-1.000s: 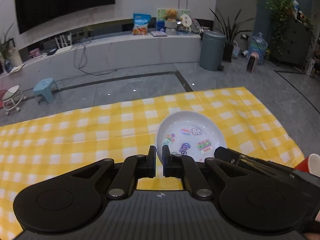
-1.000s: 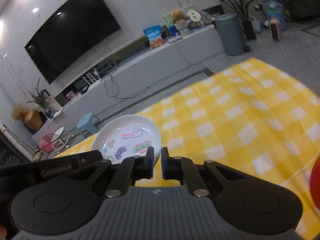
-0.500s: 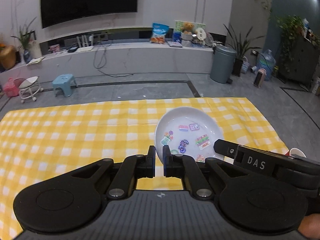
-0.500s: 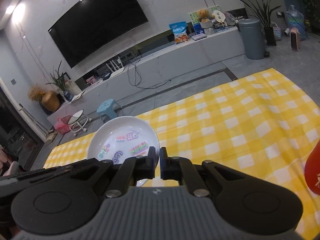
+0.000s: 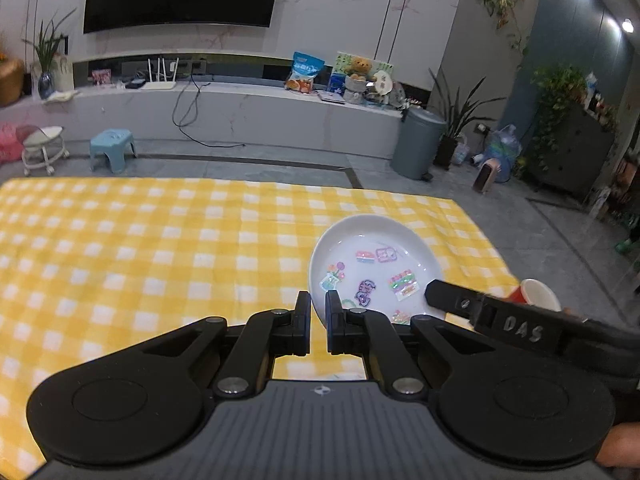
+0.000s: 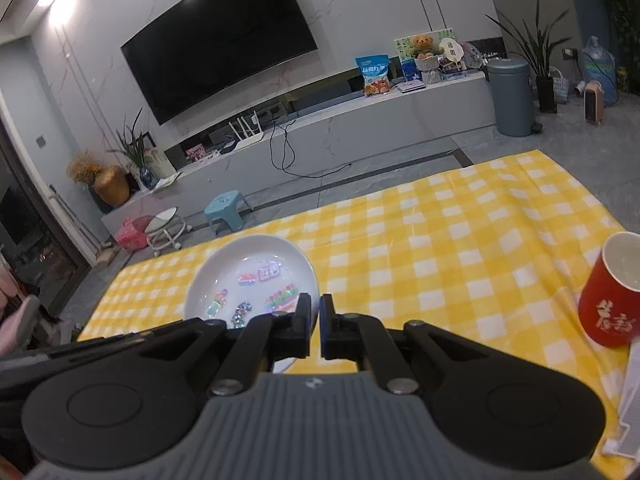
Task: Organize plates and bowls
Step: 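Lift the sticker plate with the left gripper and carry it over the 'Fruity' plate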
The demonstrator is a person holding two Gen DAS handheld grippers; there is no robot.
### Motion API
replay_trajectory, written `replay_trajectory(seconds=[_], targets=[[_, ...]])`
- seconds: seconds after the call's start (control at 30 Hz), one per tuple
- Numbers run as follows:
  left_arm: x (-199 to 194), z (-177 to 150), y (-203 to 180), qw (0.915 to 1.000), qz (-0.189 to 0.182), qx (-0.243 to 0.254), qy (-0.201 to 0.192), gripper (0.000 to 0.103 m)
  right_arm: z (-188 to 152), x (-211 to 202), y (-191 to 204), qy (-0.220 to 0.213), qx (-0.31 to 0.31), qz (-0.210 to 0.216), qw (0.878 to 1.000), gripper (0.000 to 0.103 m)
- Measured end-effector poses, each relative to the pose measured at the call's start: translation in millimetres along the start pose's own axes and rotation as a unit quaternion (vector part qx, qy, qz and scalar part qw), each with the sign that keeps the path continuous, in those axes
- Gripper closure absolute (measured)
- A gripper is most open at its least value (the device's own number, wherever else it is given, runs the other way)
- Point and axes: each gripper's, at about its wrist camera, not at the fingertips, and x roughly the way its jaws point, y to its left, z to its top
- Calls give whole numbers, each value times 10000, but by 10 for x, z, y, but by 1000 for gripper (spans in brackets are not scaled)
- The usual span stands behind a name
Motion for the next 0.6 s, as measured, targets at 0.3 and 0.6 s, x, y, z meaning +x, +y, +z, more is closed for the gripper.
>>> replay_trajectory(seconds=[0.3,0.6], targets=[[-60,-289,47,9995,-27,-113,290,95,-236,-162,-48,232,107,124,9996,102],[10,-514,-59,9966,101,262,772,95,-486,-190,-209,565,398,114,9975,102]])
